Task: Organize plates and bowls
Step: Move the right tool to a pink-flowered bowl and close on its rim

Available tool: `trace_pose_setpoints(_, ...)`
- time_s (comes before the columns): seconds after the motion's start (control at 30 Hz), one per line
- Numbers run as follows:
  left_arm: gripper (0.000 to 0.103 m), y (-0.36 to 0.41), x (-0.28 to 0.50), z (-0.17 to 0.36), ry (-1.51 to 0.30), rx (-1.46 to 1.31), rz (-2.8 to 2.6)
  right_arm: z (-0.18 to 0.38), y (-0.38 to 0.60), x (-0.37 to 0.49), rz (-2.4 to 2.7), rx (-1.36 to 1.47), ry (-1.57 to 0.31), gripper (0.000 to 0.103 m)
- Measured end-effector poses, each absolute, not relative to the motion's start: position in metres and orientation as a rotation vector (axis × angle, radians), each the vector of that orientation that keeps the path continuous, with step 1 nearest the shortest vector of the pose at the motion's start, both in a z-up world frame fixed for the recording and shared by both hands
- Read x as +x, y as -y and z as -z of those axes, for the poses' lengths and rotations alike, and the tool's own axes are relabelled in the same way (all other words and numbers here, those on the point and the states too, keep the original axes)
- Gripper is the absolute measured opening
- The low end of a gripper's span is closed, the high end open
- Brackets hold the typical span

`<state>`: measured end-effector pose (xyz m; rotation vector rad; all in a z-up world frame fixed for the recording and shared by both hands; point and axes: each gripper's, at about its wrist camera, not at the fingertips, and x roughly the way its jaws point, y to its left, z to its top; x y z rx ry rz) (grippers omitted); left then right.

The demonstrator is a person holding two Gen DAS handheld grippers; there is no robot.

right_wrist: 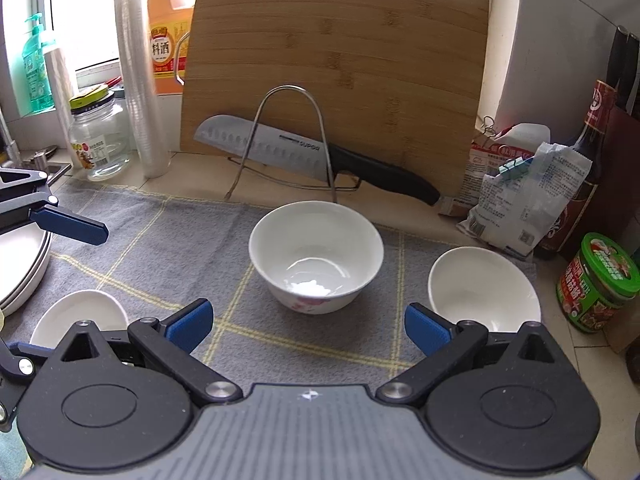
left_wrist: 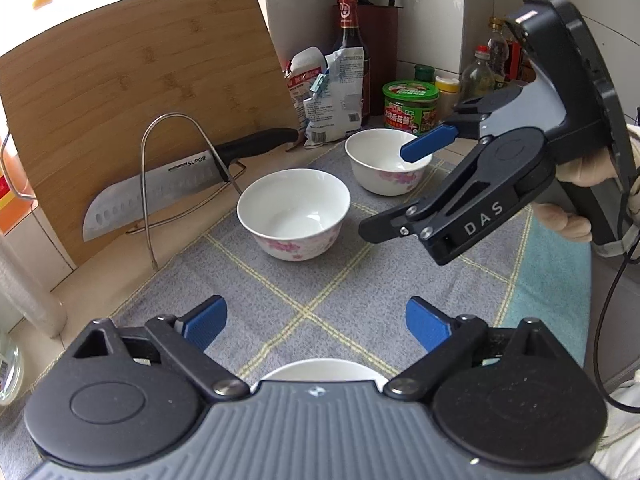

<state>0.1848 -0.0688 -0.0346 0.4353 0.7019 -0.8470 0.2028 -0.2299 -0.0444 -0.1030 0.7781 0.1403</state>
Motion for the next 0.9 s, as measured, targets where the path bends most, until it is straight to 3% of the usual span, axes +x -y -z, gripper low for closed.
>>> trace_pose_setpoints(0.47, 0.098, 0.113, 0.242, 0.065, -0.701, 0.471, 0.808, 0.054, 0.254, 0.264, -0.192, -0.094, -0.809, 0.101)
trace_pose_setpoints(0.73, 0.095, 0.122, 0.258, 0.076, -0.727, 0.446, 0.807, 0.07, 0.262, 0.295, -0.226, -0.045, -0.864, 0.088)
trace_pose_setpoints(0.9, 0.087, 0.127, 0.264, 0.076, -0.733, 0.421, 0.821, 0.08, 0.268, 0.306, -0.23, -0.014, -0.891, 0.084)
